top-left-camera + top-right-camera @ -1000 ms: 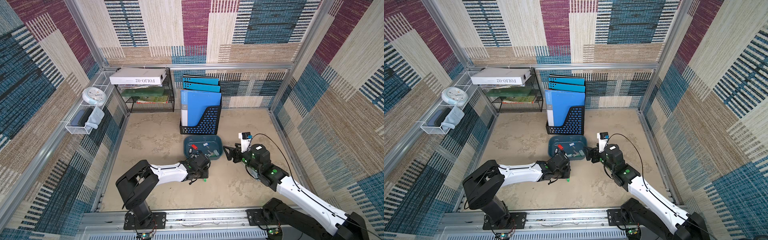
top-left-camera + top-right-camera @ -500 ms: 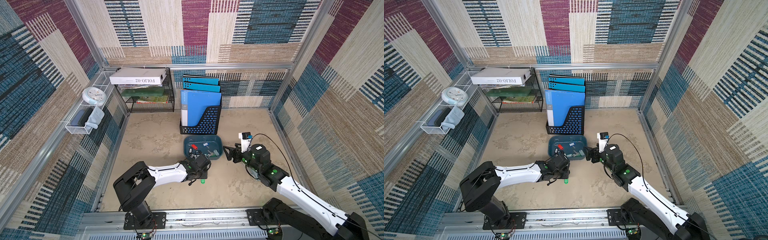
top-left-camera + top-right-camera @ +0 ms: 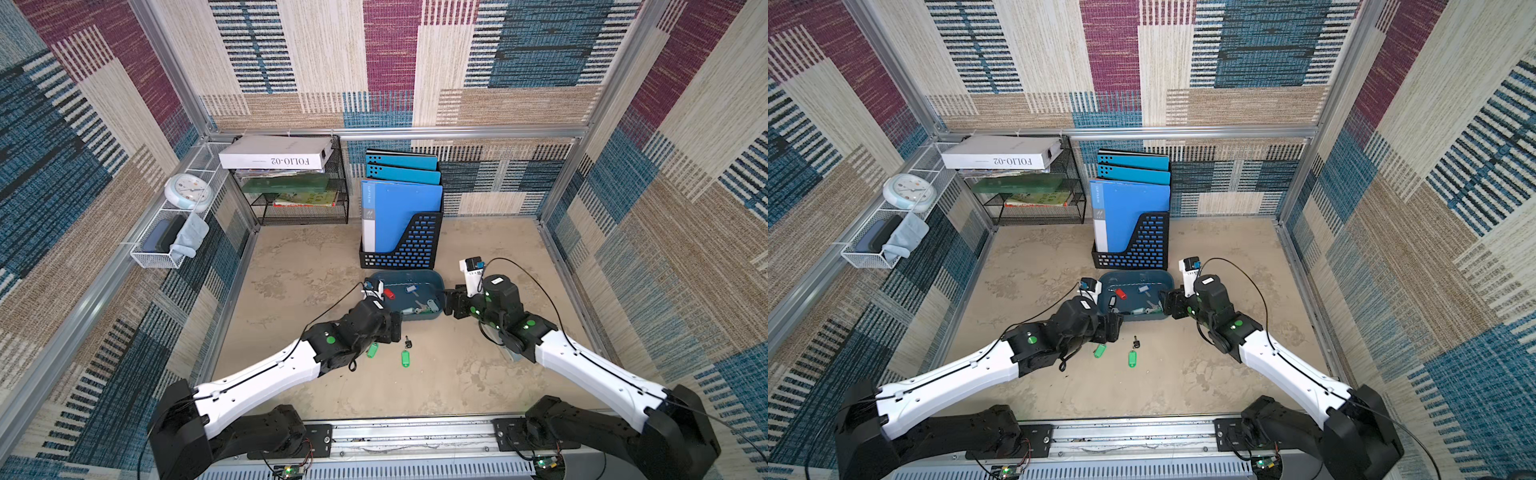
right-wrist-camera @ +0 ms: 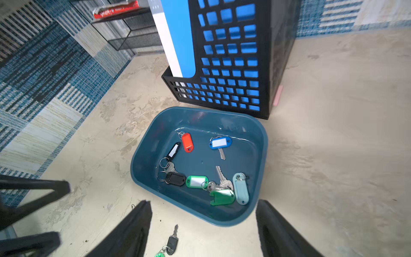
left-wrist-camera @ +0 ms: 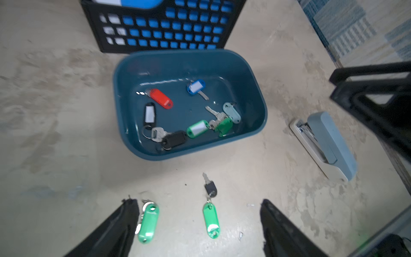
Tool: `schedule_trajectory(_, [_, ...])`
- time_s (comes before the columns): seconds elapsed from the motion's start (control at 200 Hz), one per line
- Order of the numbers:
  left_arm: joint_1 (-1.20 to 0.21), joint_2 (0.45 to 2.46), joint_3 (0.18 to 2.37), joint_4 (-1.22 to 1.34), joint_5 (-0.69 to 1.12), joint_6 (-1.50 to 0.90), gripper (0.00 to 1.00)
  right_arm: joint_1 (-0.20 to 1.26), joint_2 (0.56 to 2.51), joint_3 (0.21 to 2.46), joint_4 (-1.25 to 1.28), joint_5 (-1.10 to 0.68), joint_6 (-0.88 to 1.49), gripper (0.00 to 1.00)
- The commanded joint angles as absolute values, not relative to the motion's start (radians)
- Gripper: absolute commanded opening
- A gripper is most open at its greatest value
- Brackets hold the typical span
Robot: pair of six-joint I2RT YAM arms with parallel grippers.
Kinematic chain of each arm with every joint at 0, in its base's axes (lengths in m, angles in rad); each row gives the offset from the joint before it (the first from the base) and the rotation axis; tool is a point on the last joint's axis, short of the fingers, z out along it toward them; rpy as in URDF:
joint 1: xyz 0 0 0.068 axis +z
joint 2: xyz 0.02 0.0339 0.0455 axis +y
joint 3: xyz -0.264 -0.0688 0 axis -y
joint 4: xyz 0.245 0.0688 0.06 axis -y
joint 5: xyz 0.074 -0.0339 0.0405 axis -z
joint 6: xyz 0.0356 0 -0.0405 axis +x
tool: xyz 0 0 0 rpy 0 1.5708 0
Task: Take the keys out of the storage box
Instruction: Place the key at the center of the board, then pick up the key from the storage box.
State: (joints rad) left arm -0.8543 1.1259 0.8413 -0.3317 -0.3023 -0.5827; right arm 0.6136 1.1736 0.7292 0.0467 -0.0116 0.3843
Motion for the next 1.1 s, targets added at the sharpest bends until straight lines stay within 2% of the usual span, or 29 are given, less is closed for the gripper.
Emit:
schedule_trajectory(0.0, [-0.772, 1.069, 0.841, -0.335, -0.338, -0.483, 0.93, 0.674, 1.330, 0.855, -0.023, 0.015, 0.358, 0.78])
schedule_trajectory(0.105, [-0.639, 1.039, 0.828, -0.307, -0.223, -0.475, 0.96, 0.721, 1.549, 1.047, -0.139, 0.071, 0.338, 0.77])
schedule_trajectory(0.316, [-0.504, 1.064, 0.826, -0.315, -0.188, -0.481, 0.97, 0.729, 1.919, 1.373, -0.343, 0.156, 0.346, 0.73])
schedule_trajectory(0.451, [-0.444, 1.080, 0.793, -0.293, -0.158, -0.483, 0.97, 0.723, 2.083, 1.531, -0.421, 0.230, 0.367, 0.64])
schedule_trajectory(0.621, [-0.419, 1.076, 0.781, -0.287, -0.147, -0.469, 0.97, 0.715, 2.170, 1.612, -0.428, 0.268, 0.407, 0.50])
schedule_trajectory(0.821, [-0.413, 1.067, 0.773, -0.282, -0.141, -0.458, 0.97, 0.713, 2.238, 1.645, -0.407, 0.288, 0.450, 0.45])
schedule_trajectory(1.097, [-0.408, 1.044, 0.760, -0.280, -0.151, -0.452, 0.97, 0.715, 2.249, 1.648, -0.406, 0.297, 0.469, 0.21])
